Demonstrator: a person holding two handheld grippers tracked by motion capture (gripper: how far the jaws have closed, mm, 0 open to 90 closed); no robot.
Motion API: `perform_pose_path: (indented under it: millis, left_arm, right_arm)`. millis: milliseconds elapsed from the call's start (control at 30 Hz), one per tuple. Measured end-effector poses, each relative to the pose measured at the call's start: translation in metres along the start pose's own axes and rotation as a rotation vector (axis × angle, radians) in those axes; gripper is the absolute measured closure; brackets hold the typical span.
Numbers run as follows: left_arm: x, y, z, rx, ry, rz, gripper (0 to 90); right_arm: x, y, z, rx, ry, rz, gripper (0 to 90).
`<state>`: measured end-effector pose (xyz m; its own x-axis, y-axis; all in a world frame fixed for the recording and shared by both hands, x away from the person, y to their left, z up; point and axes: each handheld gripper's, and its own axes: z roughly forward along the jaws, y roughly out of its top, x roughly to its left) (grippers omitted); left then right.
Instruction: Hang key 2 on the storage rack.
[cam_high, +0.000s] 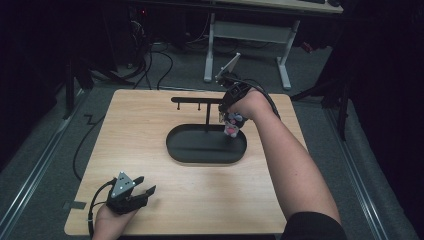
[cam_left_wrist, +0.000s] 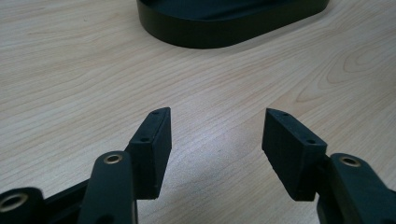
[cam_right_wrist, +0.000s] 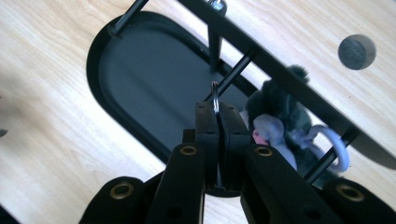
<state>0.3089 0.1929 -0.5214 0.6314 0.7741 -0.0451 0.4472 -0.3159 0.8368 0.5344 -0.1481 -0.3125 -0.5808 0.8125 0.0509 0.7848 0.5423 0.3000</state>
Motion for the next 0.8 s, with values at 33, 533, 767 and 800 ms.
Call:
perform_pose_path:
  millis: [33,533,767,800]
  left_arm:
    - [0.000,0.000,0.000,0.001,0.000,0.000,43.0]
    - [0.000,0.000,0.001,0.007,-0.004,0.008,43.0]
    - [-0.003,0.001,0.003,0.010,-0.007,0.022,42.8]
    - [-0.004,0.002,0.003,0.014,-0.012,0.025,42.7]
  right_arm:
    - [-0.001,0.001,0.001,-0.004,-0.006,-0.007,88.7]
    - [0.001,-0.003,-0.004,-0.055,-0.039,0.012,82.6]
    - [0.011,-0.027,-0.006,-0.084,-0.010,0.015,75.6]
    - [0.013,-0.031,-0.005,-0.090,-0.003,0.015,73.9]
